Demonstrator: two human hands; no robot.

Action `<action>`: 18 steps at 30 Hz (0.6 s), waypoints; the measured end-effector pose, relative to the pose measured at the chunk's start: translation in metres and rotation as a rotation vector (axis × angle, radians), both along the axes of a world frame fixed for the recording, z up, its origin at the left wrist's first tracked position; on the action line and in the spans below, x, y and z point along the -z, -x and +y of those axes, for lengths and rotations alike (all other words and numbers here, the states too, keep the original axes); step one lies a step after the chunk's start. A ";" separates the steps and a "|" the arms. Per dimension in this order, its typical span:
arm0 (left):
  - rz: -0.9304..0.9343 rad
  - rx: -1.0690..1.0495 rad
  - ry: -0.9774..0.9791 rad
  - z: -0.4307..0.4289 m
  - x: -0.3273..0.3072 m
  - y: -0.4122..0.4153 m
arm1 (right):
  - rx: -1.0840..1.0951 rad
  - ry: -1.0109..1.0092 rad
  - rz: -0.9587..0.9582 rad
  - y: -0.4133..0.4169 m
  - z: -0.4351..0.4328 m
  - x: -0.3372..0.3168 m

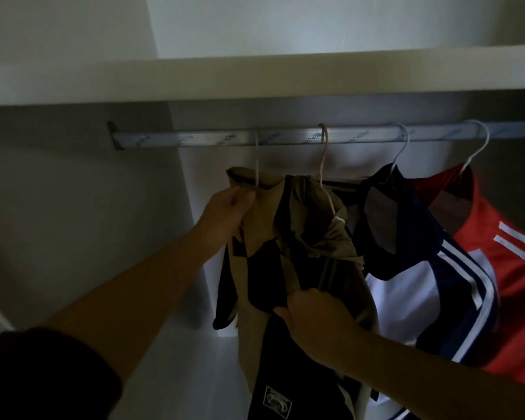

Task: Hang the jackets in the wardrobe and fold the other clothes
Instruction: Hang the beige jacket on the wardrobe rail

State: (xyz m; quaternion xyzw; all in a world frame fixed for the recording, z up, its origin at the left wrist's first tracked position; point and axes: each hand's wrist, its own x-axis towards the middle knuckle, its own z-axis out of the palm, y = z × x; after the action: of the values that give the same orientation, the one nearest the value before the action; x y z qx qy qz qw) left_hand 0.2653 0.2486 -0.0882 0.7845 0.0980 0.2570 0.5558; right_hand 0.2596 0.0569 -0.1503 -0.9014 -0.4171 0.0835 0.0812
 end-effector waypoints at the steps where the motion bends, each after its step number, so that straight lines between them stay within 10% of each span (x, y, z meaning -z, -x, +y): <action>1: -0.003 -0.039 -0.022 -0.002 -0.003 -0.001 | -0.008 0.002 -0.006 0.001 -0.002 0.000; 18: 0.421 -0.381 -0.528 -0.038 0.011 -0.009 | -0.031 -0.082 0.139 -0.001 -0.007 -0.007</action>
State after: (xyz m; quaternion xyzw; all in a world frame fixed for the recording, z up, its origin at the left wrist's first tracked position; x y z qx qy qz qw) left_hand 0.2744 0.2102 -0.0993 0.9039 0.2846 0.2052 0.2448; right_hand 0.2611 0.0501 -0.1434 -0.8828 -0.4273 0.1302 0.1455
